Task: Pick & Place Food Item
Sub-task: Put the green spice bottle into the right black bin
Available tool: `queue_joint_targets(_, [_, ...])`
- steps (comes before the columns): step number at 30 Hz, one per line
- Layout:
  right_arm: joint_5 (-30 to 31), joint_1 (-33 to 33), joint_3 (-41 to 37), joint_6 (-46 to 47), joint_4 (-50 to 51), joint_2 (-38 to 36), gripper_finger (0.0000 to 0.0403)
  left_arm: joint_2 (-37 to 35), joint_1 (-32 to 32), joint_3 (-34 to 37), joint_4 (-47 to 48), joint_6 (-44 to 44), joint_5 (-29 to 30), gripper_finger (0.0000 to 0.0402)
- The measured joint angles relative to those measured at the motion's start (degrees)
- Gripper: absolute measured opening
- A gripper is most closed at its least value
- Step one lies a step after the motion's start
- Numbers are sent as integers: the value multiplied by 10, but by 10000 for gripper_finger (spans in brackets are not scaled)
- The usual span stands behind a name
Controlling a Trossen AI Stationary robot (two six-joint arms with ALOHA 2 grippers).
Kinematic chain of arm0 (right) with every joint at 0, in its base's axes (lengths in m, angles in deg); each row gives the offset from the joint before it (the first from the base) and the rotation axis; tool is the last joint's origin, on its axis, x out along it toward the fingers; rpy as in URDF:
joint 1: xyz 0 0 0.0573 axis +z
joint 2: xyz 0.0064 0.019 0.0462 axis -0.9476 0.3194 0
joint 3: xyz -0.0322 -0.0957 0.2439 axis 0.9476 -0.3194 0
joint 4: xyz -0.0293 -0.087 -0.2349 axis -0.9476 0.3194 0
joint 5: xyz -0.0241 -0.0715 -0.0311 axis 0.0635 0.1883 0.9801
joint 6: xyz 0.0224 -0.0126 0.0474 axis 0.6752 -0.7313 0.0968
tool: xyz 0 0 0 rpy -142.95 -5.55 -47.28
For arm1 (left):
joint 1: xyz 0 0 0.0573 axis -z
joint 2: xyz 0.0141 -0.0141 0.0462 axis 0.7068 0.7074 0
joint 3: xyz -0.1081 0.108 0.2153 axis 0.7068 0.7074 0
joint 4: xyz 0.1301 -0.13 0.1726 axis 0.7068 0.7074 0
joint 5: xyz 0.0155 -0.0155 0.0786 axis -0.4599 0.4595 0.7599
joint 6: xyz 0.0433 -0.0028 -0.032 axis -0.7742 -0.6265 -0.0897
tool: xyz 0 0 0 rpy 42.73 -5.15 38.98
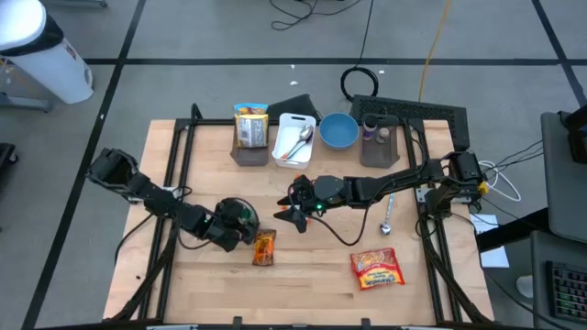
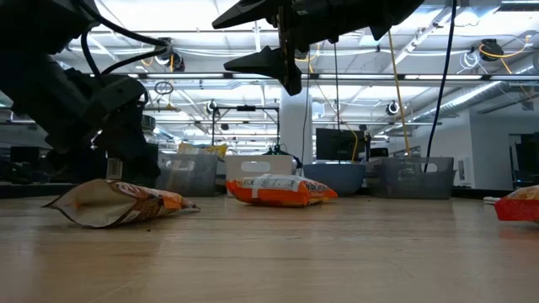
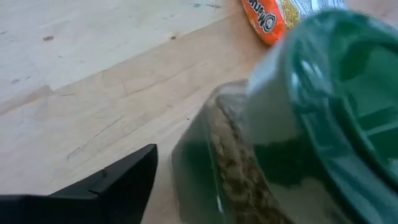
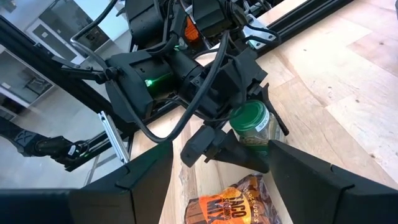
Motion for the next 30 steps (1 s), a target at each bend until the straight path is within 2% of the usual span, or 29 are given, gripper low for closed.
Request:
queue_joint_targets(10, [0, 0, 0, 0, 4, 0, 254, 0, 0, 0, -1, -20, -9, 211])
queue_joint_targets(18, [0, 0, 0, -5, 8, 0, 254, -1, -2, 0, -1, -10, -24, 208])
queue_joint_targets(25, [0, 0, 0, -16, 8, 0, 254, -36, -24, 0, -23, -74, -137, 208])
queue_joint_targets(30, [0, 0, 0, -18, 8, 0, 254, -115, -58, 1, -40, -147, -206, 207])
